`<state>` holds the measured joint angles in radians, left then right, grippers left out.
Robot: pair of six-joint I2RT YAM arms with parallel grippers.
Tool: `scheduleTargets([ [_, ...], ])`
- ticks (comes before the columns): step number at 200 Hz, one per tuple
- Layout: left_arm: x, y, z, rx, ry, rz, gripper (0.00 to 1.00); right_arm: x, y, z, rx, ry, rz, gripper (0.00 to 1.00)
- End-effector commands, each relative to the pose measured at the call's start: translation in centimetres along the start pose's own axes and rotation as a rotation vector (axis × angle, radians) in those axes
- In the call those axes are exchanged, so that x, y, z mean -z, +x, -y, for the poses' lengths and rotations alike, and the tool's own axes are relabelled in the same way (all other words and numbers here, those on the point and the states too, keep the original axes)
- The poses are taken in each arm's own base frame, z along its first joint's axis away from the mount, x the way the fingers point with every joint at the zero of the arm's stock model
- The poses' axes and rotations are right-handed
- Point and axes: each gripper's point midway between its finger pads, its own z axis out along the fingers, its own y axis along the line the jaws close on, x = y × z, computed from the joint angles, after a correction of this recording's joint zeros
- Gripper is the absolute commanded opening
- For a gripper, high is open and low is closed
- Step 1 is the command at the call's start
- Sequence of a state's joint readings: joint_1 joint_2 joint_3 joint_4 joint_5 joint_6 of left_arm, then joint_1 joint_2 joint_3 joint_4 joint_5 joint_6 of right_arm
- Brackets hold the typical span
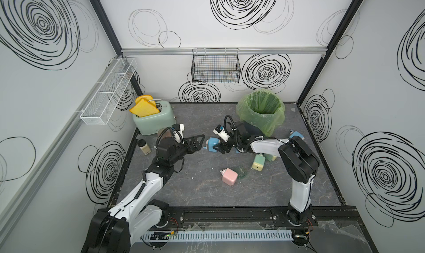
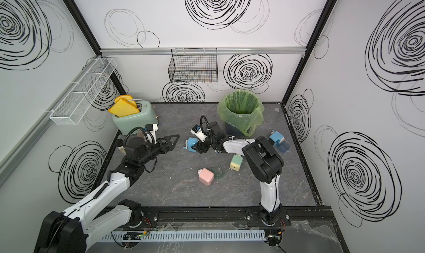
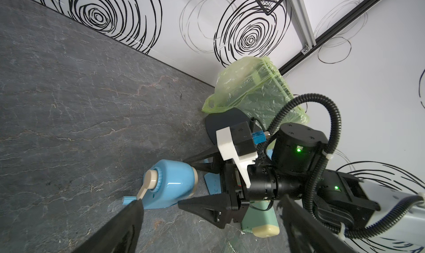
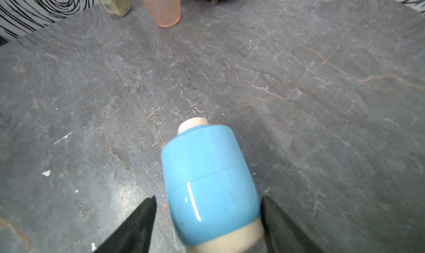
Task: Take out the pencil sharpener tray and clean the shavings
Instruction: Pick up the pencil sharpener from the center of the board.
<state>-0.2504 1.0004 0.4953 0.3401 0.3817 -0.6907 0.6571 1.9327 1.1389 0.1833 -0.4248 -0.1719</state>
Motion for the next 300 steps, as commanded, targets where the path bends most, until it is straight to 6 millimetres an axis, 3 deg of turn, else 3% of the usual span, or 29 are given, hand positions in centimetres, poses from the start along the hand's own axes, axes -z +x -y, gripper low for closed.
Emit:
scheduleTargets([
  [1,-0.1,-1.4,1.6,-0.027,0.058,0.040,0.97,0.4,-1.1,-0.4,0.039,-0.008,0.024,0.61],
  [33,-0.1,-1.3,1.8,-0.020,0.075,0.036,0.97,1.7,-1.8,-1.2,0.066,-0.032,0.041,0.42],
  [71,0.1,-1.4,2.2,-0.025,0.096,0.036,0.97,3.8,-3.2,-2.7,0.069,-0.064,0.069,0.32],
  [94,0.1,-1.4,2.3,-0.024,0.102,0.038,0.97,5.1,-3.7,-3.2,0.066,-0.066,0.093,0.32],
  [104,0.1,-1.4,2.4,-0.022,0.105,0.038,0.97,5.1,-3.7,-3.3,0.064,-0.066,0.086,0.40],
  [126,0.3,-1.3,2.4,-0.016,0.112,0.041,0.97,4.1,-3.0,-2.4,0.035,-0.035,0.045,0.80],
  [132,0.3,-1.3,2.4,-0.015,0.114,0.040,0.97,3.7,-2.9,-2.2,0.030,-0.032,0.033,0.86],
  [166,0.5,-1.3,2.4,-0.013,0.115,0.037,0.97,1.1,-2.3,-0.6,0.018,-0.012,-0.026,0.95],
  [213,0.5,-1.3,2.4,-0.018,0.112,0.030,0.97,-1.9,-1.5,-0.2,0.009,-0.066,-0.065,0.96],
  [233,0.6,-1.4,2.5,-0.021,0.112,0.033,0.97,-2.5,-1.0,-0.6,0.001,-0.090,-0.085,0.87],
  [253,0.6,-1.3,2.3,-0.019,0.109,0.032,0.97,-2.4,-1.0,-0.9,0.003,-0.084,-0.081,0.62],
  [286,0.6,-1.3,2.6,-0.019,0.120,0.034,0.97,-1.1,-1.4,-1.5,0.011,-0.095,-0.080,0.34],
  [300,0.7,-1.3,3.0,-0.023,0.138,0.032,0.97,0.1,-1.9,-2.1,0.010,-0.114,-0.074,0.28],
])
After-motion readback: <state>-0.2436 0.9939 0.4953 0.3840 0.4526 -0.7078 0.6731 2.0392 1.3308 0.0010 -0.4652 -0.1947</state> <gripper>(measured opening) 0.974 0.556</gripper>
